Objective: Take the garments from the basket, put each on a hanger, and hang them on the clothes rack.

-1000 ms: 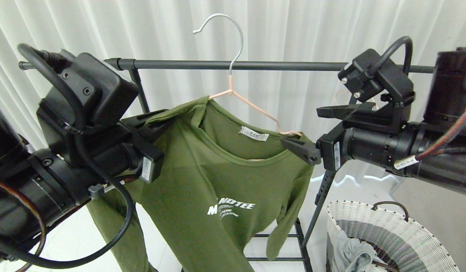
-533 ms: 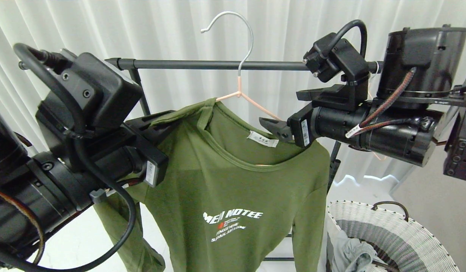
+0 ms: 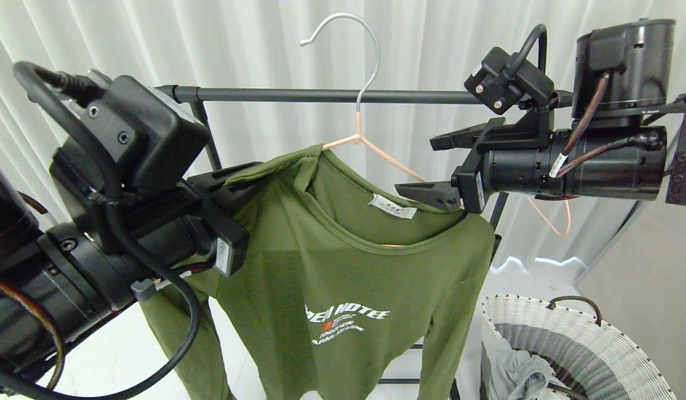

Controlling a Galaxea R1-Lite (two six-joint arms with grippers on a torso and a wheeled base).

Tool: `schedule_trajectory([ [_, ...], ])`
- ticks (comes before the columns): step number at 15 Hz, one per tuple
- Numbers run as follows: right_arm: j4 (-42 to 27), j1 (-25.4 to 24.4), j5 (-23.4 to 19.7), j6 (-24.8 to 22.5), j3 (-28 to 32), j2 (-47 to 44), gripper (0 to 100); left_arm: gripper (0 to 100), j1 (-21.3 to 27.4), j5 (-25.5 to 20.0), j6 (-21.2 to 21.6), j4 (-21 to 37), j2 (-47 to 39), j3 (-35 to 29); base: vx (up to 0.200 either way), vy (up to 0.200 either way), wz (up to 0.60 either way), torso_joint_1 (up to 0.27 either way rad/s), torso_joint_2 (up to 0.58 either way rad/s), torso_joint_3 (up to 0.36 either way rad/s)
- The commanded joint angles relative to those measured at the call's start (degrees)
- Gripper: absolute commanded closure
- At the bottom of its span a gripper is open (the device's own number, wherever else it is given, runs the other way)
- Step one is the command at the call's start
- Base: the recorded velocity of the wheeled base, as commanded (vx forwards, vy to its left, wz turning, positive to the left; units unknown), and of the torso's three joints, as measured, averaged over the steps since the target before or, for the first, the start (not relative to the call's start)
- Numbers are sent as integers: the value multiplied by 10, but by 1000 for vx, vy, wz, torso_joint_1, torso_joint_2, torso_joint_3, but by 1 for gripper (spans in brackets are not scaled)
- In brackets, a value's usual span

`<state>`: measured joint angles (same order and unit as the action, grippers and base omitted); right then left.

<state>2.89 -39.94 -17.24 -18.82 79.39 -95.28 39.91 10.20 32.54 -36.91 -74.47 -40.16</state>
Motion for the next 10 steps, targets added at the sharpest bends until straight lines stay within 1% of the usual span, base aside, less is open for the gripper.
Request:
schedule_trajectory([
  [1,-12,3,-17,-2,24,-15,0,100,0,0,1,0,-1,0,0,0,0,0,0,0],
  [2,-22,-2,-31,-2,29,-20,0,100,0,0,0,0,-1,0,0,0,0,0,0,0],
  [3,-35,-11,-32,-3,31,-23,0,100,0,-1,0,0,-1,-1,0,0,0,0,0,0],
  [8,-58,-39,-70,-2,33,-29,0,100,4,-4,1,0,-4,-2,0,0,0,0,0,0],
  [10,-59,-43,-74,-3,32,-29,0,100,4,-4,1,0,-4,-2,0,0,0,0,0,0],
])
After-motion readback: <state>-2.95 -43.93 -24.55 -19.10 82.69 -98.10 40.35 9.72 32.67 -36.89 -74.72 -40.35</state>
